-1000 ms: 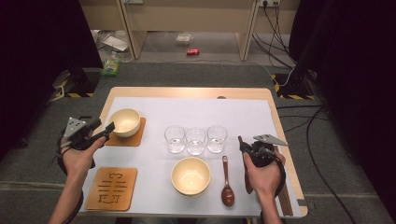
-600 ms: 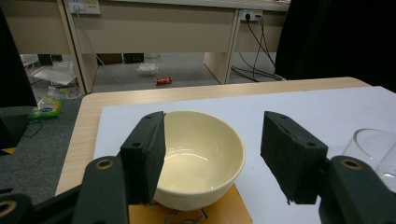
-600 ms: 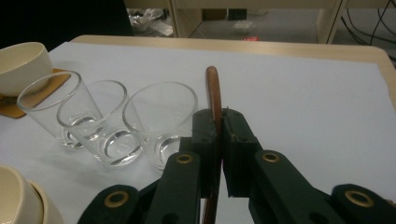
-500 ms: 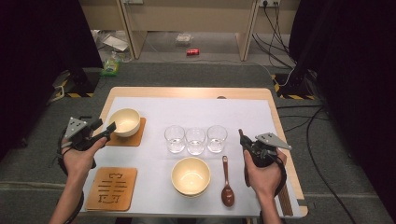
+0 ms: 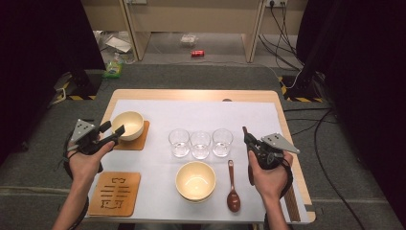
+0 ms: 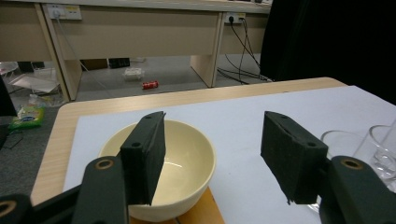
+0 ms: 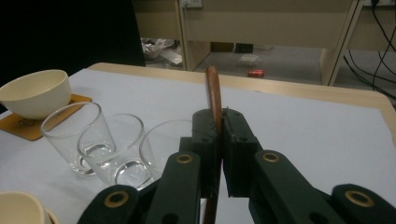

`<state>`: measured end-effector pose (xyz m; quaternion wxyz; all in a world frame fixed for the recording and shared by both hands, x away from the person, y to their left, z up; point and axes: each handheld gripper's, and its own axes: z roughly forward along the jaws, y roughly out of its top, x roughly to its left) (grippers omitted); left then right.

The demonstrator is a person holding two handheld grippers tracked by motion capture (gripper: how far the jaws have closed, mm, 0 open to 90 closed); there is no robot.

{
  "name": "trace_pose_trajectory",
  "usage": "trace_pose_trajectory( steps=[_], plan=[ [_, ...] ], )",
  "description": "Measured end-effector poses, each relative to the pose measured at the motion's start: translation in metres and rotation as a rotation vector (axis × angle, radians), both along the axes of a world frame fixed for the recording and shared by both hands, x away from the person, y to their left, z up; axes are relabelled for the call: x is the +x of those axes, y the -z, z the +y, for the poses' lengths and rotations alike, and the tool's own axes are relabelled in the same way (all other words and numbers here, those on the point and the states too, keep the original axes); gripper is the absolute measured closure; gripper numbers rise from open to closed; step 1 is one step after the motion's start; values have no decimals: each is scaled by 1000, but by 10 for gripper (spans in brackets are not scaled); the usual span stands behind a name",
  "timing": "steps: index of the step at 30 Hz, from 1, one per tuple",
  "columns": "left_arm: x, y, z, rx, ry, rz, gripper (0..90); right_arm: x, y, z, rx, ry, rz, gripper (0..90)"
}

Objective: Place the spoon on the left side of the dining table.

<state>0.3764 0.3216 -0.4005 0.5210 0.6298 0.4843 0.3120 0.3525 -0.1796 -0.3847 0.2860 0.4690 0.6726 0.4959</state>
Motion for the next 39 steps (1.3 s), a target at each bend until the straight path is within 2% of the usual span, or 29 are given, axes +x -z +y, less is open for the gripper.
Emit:
trace_pose_trajectory(
  steps=[8,14,21,28,31,39],
  plan=[
    [2,-12,-14,2,40,-24,397,2,-7,7,-4,-15,-20,847],
    [8,-22,-30,-12,94,-21,397,4,-12,12,-5,-28,-36,847],
    [16,-33,-47,-4,134,-32,399,6,-16,17,-3,-39,-51,847],
    [21,-42,-63,-9,172,-41,399,8,-18,21,3,-44,-64,847],
    [24,-47,-74,-21,207,-42,399,10,-19,25,5,-49,-69,847],
    [28,-58,-92,-10,257,-57,399,11,-20,29,6,-57,-75,847]
  ],
)
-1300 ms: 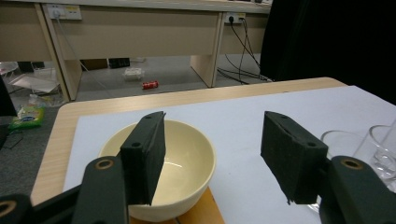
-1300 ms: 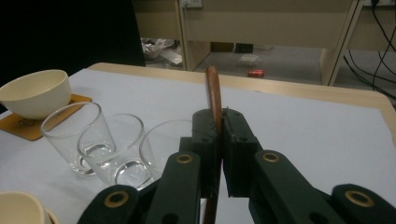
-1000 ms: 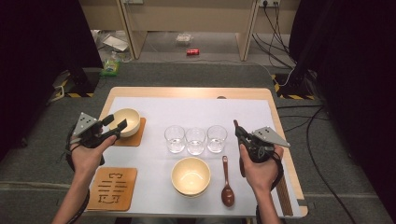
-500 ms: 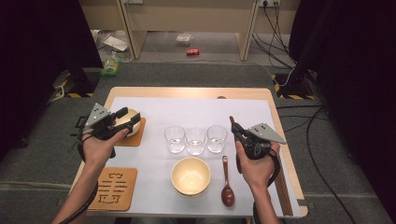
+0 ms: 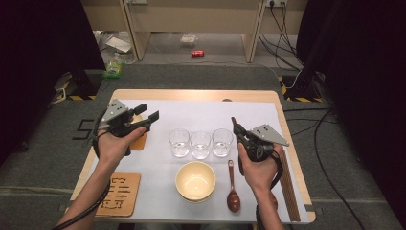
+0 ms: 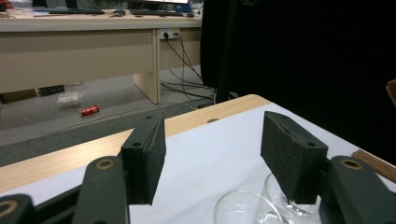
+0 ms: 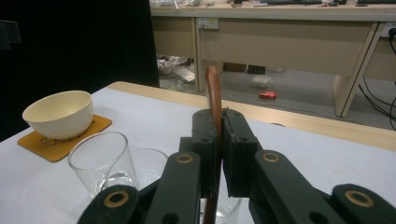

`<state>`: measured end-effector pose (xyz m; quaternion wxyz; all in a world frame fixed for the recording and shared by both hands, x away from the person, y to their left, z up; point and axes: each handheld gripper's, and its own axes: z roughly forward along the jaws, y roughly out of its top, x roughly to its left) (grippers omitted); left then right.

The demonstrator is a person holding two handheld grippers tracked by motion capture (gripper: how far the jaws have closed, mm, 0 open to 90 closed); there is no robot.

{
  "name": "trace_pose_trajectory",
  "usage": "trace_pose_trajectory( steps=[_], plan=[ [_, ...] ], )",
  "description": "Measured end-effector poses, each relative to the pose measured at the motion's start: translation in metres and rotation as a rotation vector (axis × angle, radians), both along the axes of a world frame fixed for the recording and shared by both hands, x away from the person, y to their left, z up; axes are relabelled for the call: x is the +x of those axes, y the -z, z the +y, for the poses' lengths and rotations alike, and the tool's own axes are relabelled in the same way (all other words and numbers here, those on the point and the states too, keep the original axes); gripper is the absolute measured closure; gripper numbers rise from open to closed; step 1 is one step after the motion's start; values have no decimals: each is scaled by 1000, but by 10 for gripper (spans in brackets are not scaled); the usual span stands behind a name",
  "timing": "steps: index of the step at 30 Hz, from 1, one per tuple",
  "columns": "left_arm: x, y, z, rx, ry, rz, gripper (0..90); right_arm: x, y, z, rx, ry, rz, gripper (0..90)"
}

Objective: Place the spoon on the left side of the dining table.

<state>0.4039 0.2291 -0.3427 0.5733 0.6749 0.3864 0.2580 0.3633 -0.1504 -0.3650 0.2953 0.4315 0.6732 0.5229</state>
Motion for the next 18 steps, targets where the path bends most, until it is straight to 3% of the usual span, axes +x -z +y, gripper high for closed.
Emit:
trace_pose_trajectory(
  steps=[18],
  plan=[
    [5,-11,-36,-2,79,-12,399,4,-1,10,5,-16,-12,846]
  ],
)
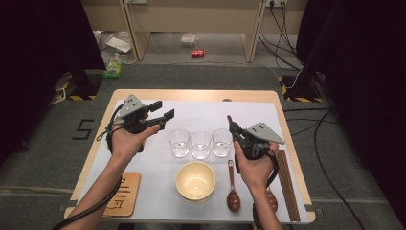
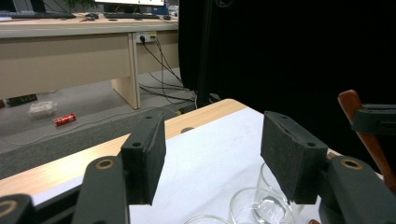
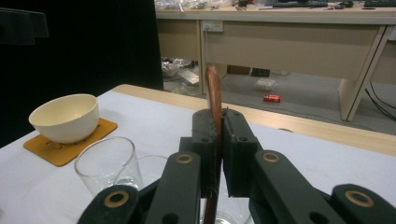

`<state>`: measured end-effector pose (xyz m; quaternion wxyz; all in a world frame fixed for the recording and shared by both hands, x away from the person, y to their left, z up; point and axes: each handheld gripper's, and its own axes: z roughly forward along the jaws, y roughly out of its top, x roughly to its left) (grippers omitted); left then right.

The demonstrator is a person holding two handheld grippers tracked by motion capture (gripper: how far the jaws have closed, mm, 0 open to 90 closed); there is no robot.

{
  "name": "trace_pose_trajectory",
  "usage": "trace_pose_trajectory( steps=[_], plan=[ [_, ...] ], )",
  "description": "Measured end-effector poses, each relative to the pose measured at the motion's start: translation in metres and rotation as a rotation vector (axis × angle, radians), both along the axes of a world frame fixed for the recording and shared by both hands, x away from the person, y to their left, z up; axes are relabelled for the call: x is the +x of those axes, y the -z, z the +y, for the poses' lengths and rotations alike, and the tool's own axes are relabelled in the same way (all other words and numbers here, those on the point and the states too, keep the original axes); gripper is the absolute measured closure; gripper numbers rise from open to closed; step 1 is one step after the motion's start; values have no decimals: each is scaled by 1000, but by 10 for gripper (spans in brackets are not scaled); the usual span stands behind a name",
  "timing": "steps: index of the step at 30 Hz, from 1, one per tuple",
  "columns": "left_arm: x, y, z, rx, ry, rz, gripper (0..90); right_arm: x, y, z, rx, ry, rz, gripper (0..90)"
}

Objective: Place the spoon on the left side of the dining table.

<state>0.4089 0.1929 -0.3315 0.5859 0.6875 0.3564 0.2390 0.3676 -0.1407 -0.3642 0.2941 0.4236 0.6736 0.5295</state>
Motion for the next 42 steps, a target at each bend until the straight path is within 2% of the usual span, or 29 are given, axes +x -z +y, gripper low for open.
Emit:
trace_pose_trajectory(
  steps=[24,42],
  plan=[
    [3,-3,-29,-3,66,16,395,6,-4,20,1,-28,-20,846],
    [8,-5,-47,-23,103,34,396,10,-7,32,-5,-44,-34,846]
  ],
)
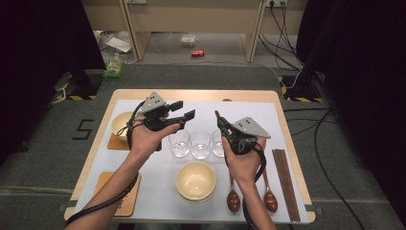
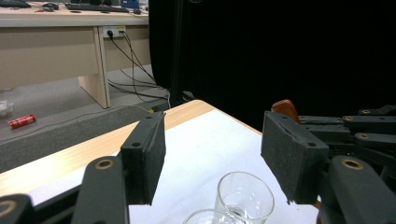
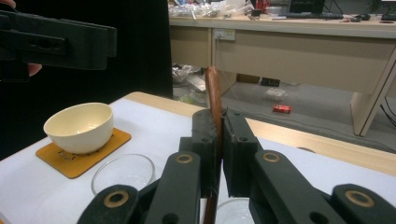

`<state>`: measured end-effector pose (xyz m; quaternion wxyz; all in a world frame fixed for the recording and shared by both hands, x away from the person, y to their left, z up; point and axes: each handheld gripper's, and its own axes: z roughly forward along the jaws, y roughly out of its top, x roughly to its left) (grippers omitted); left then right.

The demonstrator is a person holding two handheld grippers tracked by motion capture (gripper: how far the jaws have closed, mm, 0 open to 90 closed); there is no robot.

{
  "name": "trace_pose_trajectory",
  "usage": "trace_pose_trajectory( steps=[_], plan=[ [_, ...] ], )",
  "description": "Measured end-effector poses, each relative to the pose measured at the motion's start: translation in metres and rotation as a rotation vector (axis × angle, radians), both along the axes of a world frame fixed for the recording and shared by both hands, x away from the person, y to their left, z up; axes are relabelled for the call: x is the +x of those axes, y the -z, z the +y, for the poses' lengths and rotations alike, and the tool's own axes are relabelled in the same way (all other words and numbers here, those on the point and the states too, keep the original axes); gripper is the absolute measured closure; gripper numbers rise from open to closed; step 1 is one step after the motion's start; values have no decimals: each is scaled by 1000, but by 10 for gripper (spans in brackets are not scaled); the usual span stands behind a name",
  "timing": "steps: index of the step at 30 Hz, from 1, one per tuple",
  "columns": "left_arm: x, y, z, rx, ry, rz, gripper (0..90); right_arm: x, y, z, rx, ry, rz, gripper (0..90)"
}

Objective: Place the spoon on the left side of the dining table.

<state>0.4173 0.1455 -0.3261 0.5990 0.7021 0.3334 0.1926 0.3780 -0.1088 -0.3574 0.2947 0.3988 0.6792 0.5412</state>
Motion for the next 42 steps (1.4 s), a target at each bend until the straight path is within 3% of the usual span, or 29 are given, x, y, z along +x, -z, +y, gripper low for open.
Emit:
trace_pose_trajectory(
  steps=[26,42],
  plan=[
    [11,5,-35,-17,70,61,426,5,3,15,-16,-26,-4,845],
    [19,8,-44,-68,110,129,541,5,2,17,-27,-33,-18,845]
  ],
)
